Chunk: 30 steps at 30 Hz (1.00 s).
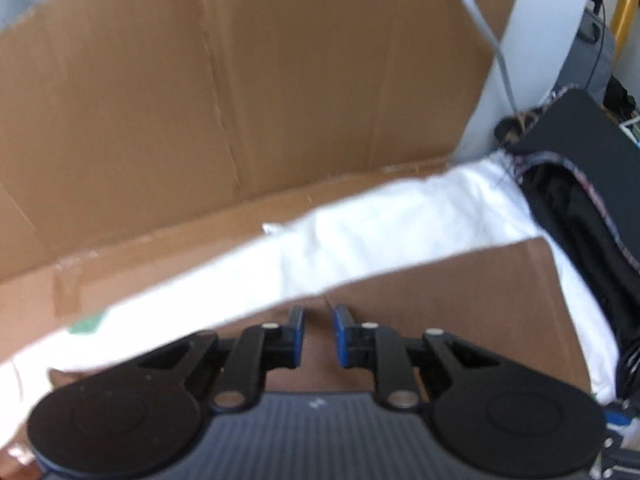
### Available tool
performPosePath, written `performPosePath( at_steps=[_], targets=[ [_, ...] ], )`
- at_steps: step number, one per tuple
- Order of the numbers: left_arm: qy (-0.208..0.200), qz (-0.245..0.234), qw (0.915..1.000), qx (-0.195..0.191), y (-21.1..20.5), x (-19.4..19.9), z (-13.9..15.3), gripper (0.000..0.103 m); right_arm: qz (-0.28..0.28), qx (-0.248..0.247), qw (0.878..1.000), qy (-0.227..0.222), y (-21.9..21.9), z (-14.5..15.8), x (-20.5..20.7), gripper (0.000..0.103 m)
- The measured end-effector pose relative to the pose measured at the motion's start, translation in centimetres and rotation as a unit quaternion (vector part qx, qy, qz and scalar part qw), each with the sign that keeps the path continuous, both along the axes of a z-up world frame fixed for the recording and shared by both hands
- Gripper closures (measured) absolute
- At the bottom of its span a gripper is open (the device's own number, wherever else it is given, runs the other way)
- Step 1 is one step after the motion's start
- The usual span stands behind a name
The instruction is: Fold clothes
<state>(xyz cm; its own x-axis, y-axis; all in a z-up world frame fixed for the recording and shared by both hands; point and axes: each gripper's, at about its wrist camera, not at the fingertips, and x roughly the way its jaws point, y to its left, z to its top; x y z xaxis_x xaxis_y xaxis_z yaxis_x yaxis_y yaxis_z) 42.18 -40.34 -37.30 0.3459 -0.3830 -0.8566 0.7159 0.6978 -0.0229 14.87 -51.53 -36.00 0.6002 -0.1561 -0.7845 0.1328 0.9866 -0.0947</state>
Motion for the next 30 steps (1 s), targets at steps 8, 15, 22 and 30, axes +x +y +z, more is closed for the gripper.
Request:
performPosePath(
  at_steps=[8,15,22,30],
  targets=[
    [-0.010,0.017,0.9997,-0.013,-0.5,-0.2,-2.2,0.084,-0.005,-0.005,1.000,0.014,-0.6,0.1,-0.2,0.087],
    [0.005,0.003,1.0000,0.002,0.1,0.6,0.6,0.070,-0.048,0.026,0.998,0.011,-1.2,1.4,-0.6,0.084],
    [-0.007,-0.005,0.9999,-0.014,6.3,0.1,7.8,0.052,-0.032,0.040,0.998,-0.039,-0.7,3.8,-1.9,0.082],
    [-0.032,0.048,0.9973,-0.045,16.1,-3.2,15.5,0.047,-0.024,0.072,0.994,-0.078,0.2,6.9,-1.8,0.071]
  ],
)
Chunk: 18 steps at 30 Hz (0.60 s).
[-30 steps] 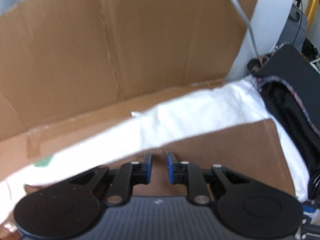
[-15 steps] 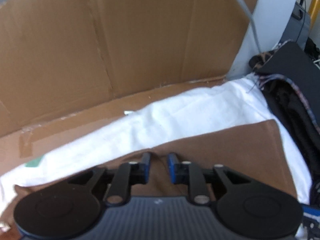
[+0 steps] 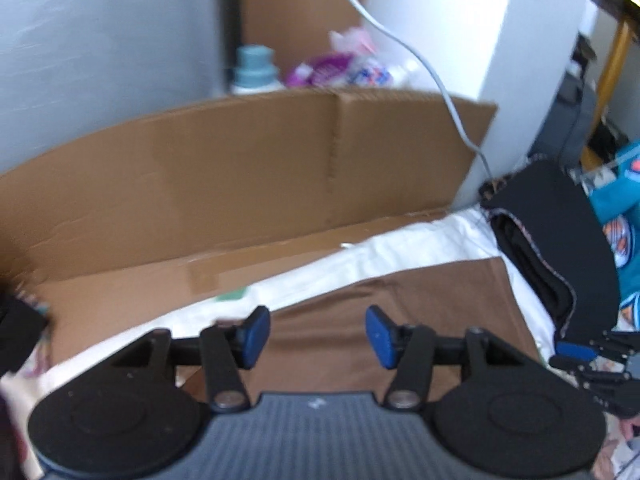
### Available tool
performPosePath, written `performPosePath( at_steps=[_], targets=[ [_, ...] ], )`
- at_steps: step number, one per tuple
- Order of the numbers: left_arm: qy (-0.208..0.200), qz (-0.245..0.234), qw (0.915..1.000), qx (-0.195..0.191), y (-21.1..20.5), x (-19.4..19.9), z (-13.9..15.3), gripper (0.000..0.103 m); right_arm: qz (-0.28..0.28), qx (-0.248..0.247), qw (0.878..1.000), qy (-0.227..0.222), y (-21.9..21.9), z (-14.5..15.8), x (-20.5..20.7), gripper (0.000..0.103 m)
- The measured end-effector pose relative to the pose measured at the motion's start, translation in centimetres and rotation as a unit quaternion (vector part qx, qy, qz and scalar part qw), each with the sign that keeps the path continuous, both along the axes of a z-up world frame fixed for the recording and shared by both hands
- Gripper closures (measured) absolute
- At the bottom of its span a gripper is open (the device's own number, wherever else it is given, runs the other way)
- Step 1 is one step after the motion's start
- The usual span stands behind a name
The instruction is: Fold clothes
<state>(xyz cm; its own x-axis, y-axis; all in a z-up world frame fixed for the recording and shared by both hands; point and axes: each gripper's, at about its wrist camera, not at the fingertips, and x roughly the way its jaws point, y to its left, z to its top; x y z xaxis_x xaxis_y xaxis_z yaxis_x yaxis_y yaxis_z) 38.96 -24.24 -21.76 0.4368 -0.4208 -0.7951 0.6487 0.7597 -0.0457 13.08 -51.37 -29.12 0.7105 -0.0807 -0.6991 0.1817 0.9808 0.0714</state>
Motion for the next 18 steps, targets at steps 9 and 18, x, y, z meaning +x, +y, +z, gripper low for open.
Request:
performPosePath(
  at_steps=[9,18],
  targets=[
    [-0.027,0.109,0.9935,0.020,14.8,-6.2,4.8,0.045,0.041,0.017,0.999,-0.018,2.2,2.7,0.1,0.065],
    [-0.013,0.208,0.9775,0.031,26.2,-11.8,3.7,0.045,0.071,0.021,0.997,-0.009,4.2,4.4,0.3,0.065]
  ],
)
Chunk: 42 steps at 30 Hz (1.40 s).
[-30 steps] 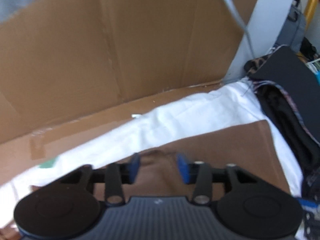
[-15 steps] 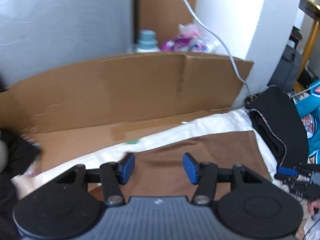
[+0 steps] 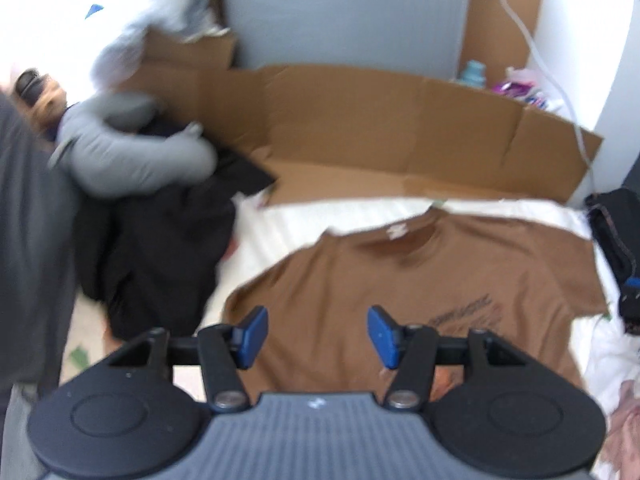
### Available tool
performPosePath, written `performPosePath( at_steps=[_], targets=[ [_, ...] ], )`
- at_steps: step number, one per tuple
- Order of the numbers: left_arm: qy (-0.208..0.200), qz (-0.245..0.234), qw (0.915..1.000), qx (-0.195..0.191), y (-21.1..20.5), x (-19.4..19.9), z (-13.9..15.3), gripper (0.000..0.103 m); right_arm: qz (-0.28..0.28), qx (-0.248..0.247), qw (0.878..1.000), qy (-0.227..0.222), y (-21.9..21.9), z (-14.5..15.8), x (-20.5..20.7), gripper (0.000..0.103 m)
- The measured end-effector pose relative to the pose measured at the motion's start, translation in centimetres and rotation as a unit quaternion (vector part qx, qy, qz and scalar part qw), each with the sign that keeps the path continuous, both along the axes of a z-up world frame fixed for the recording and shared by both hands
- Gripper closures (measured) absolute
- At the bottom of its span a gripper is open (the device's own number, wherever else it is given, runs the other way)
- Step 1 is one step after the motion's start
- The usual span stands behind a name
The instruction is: Fold clothes
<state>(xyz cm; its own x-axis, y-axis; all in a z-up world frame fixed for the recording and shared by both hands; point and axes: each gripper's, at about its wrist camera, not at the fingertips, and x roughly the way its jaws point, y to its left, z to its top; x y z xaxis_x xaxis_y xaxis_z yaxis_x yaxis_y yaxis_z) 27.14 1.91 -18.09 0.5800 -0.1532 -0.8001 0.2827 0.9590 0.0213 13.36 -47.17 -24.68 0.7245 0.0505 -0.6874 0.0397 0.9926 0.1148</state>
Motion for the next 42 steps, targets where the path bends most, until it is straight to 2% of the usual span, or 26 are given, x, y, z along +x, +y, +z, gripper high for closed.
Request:
performPosePath(
  at_steps=[4,9,14,17,22,26,32,36,38,42],
  targets=[
    [0.026,0.037,0.9989,-0.008,3.5,-1.5,-3.0,0.045,0.019,0.003,1.000,0.007,1.2,0.4,-0.4,0.065],
    [0.075,0.082,0.9936,-0.021,7.5,-2.7,-7.7,0.048,0.055,0.005,0.998,0.009,3.5,0.4,-0.4,0.064],
    [0.084,0.154,0.9815,-0.077,11.8,-3.2,-10.8,0.049,0.078,0.006,0.997,0.018,5.6,-0.2,0.1,0.064],
    [0.083,0.169,0.9784,-0.085,13.4,-3.2,-12.2,0.051,0.091,0.007,0.996,0.020,7.0,-0.5,0.4,0.064],
    [0.091,0.195,0.9680,-0.129,15.1,-2.9,-13.9,0.053,0.131,0.006,0.991,0.023,9.8,-0.7,0.9,0.064],
    [0.105,0.218,0.9554,-0.169,16.2,-2.5,-15.6,0.053,0.155,0.007,0.988,0.023,11.9,-0.7,1.6,0.064],
    [0.126,0.221,0.9433,-0.213,16.7,-2.6,-17.0,0.055,0.178,0.008,0.984,0.019,14.0,-0.5,2.2,0.064],
    [0.120,0.243,0.9245,-0.268,18.2,-3.1,-17.2,0.056,0.184,0.014,0.983,0.022,14.8,-0.7,2.5,0.064],
    [0.120,0.255,0.9096,-0.305,18.9,-3.5,-17.4,0.067,0.187,0.017,0.982,0.023,15.2,-0.8,2.6,0.064],
    [0.115,0.277,0.8827,-0.362,20.0,-4.3,-17.9,0.078,0.205,0.020,0.978,0.020,16.3,-0.7,2.9,0.064]
  ],
)
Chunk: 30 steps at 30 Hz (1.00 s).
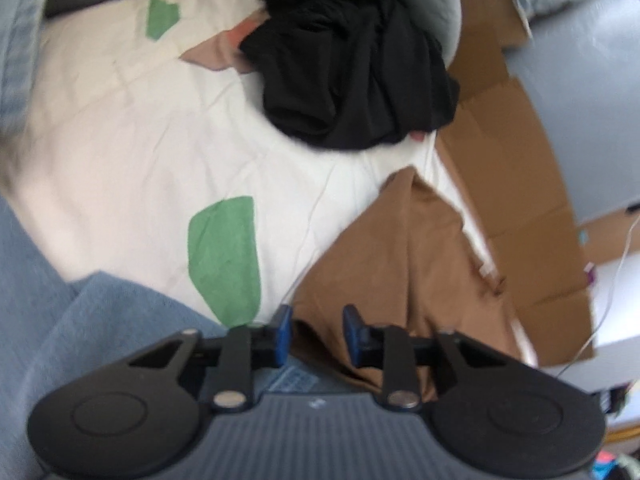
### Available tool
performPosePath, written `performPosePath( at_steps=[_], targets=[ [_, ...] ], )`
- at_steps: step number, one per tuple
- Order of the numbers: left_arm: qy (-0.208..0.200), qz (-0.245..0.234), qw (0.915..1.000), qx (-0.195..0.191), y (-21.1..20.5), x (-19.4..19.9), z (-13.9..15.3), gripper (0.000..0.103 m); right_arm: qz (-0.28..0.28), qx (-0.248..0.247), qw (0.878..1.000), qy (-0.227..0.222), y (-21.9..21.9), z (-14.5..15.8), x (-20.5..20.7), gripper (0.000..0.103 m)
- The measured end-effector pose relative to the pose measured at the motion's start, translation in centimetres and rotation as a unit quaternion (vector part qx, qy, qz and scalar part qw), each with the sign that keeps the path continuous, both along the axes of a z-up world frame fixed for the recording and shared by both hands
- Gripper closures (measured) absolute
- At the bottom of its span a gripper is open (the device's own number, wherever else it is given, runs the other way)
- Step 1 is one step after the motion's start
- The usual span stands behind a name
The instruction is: Fold clothes
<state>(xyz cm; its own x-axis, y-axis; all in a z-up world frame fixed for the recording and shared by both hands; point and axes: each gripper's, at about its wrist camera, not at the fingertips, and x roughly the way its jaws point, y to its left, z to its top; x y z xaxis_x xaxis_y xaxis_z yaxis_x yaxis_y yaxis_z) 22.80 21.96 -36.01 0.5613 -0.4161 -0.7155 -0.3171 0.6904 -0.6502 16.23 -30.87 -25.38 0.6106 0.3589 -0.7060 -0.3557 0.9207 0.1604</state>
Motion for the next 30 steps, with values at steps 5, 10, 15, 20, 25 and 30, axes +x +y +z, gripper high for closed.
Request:
performPosePath(
  at_steps=[5,10,15,20,25,30],
  targets=[
    [-0.001,0.047,0.9984,-0.031,0.9,-0.7,-0.5,0.077,0.025,0.006,1.000,-0.005,1.5,0.1,0.5,0.064],
    [0.017,0.051,0.9986,-0.006,1.1,-0.5,-1.2,0.073,0.053,0.008,0.999,-0.006,3.0,0.1,0.7,0.064],
    [0.024,0.047,0.9984,-0.018,1.2,-0.5,-1.7,0.076,0.070,0.009,0.997,-0.001,4.2,-0.4,0.8,0.064],
    [0.035,0.004,0.9990,0.027,0.4,0.4,-1.6,0.084,0.088,0.017,0.996,-0.005,6.3,-0.6,1.6,0.064],
    [0.037,-0.021,0.9969,0.066,-0.1,1.2,-1.1,0.095,0.113,0.023,0.993,-0.004,10.0,-0.9,2.9,0.064],
    [0.007,-0.030,0.9960,0.084,0.3,1.5,1.2,0.100,0.143,0.032,0.989,0.000,14.6,-0.6,4.0,0.064]
  ],
)
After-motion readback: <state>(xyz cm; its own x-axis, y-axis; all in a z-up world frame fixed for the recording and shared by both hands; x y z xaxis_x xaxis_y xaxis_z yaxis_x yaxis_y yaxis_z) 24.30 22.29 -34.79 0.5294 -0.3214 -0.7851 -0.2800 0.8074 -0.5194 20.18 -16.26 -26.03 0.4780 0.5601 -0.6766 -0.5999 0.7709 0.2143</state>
